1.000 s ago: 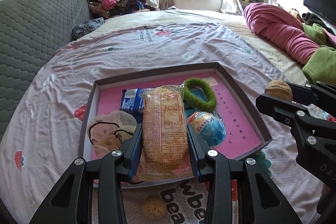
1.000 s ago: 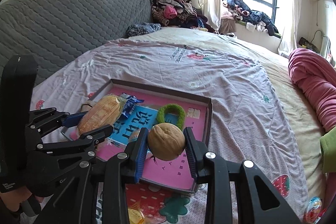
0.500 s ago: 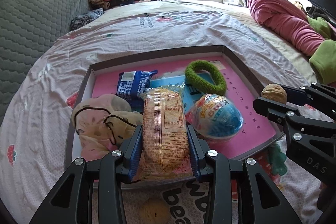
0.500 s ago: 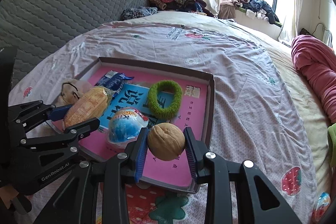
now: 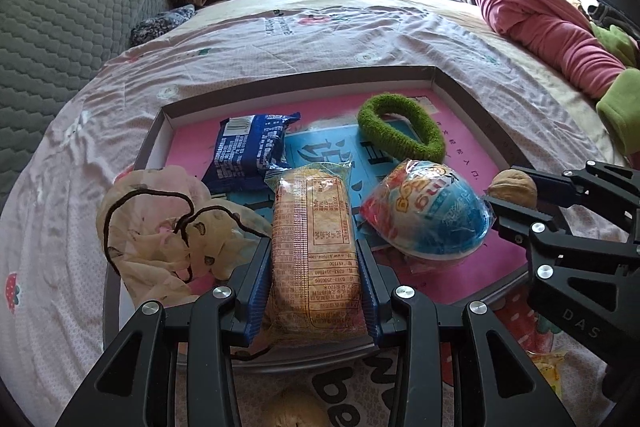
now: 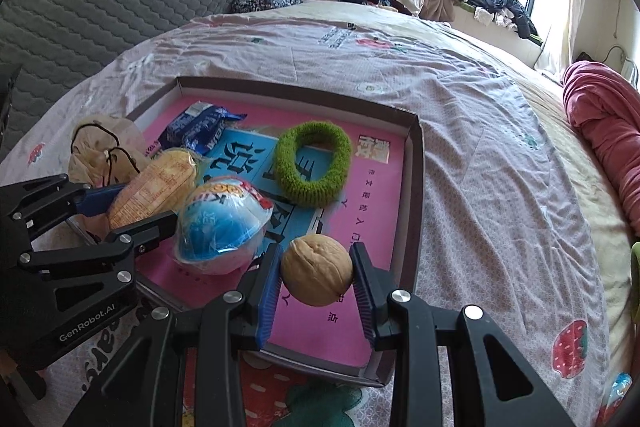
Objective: Organize objects
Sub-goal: 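Lower the bread packet and walnut into the tray with both grippers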
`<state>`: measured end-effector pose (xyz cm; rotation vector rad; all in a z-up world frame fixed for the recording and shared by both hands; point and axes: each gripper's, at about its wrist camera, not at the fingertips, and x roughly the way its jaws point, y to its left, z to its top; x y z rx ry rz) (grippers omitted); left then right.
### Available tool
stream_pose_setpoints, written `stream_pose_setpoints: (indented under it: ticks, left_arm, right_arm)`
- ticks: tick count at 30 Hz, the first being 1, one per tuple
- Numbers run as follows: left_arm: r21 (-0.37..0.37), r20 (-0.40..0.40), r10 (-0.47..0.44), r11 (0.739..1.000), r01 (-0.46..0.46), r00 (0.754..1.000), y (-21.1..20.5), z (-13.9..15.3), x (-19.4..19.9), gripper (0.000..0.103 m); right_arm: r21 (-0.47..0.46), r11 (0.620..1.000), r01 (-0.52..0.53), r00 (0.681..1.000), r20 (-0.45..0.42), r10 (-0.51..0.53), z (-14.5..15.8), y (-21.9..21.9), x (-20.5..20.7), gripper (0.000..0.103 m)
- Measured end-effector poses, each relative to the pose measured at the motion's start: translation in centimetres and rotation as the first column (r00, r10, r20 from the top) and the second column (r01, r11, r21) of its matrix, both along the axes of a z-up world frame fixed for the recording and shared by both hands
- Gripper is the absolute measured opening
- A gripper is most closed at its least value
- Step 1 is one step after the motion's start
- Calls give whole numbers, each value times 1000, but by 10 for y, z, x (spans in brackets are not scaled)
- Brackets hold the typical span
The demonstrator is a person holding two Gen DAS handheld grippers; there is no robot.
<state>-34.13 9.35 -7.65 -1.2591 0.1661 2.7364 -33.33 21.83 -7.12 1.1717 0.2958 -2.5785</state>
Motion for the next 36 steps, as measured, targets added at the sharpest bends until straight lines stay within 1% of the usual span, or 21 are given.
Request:
stream_pose_setpoints:
  ticks: [8, 19, 23, 26, 27, 28, 31, 33, 36]
  left_arm:
    - [-14, 8, 3, 1000, -3, 1000, 1, -3, -2, 43]
    - [-12, 5, 7, 1000, -7, 1000, 2, -4, -2, 44]
    - [-12, 15, 11, 1000, -11, 1000, 0, -5, -3, 46]
    - [-13, 17, 13, 1000, -13, 1000, -1, -6, -3, 49]
    - [-13, 17, 14, 1000, -13, 1000, -1, -7, -3, 51]
    - [-13, 18, 16, 1000, -15, 1000, -2, -7, -3, 54]
    - [-13, 18, 18, 1000, -18, 1000, -2, -7, -3, 57]
    - [-10, 17, 18, 1000, -18, 1000, -3, -6, -2, 59]
    - [-8, 16, 19, 1000, -19, 1000, -3, -5, -2, 63]
  right_arm:
    - [14, 1000, -1, 1000, 19, 1, -8, -1, -2, 35]
    - [18, 1000, -1, 999, 43, 0, -15, -1, -5, 35]
    - [20, 1000, -1, 999, 42, 0, -16, -2, -5, 35]
    - [23, 1000, 0, 999, 40, -1, -16, -2, -4, 35]
    - [26, 1000, 2, 999, 37, -3, -15, -2, -4, 37]
    - [31, 999, 5, 999, 35, -6, -16, -2, -4, 38]
    - [36, 999, 9, 999, 33, -10, -16, -2, -4, 41]
    - [41, 999, 9, 1000, 27, -10, -15, -2, -4, 47]
    - [42, 999, 10, 1000, 21, -11, -12, -3, -3, 48]
